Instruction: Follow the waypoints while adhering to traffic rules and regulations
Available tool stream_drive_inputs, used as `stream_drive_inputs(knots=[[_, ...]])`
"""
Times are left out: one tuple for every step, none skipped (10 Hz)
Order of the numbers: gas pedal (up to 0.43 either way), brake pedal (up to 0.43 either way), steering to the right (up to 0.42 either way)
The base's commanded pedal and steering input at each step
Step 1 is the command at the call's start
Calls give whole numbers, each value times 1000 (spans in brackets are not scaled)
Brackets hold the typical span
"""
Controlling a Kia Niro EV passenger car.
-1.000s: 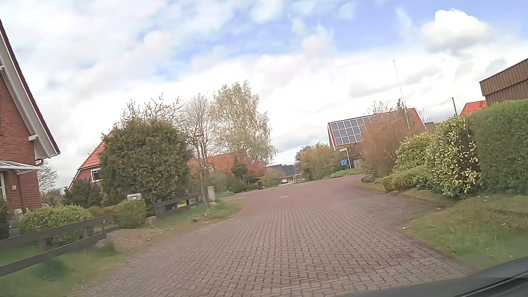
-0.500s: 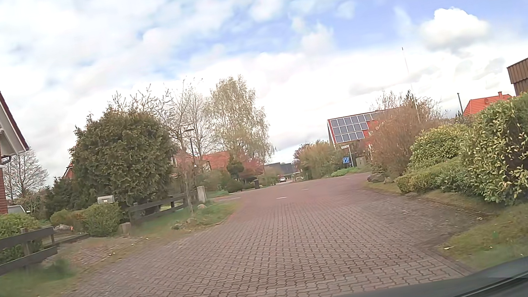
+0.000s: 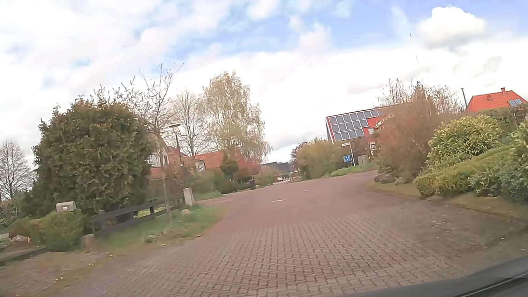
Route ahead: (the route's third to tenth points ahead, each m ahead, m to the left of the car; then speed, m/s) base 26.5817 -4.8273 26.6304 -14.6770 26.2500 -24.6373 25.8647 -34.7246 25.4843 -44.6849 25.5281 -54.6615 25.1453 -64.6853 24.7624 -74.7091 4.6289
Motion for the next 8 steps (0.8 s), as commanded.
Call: stream_drive_inputs(knots=[[110, 0, 9], [110, 0, 9], [110, 0, 9], [110, 0, 9], [110, 0, 8], [118, 0, 8], [118, 6, 8], [118, 0, 8]])
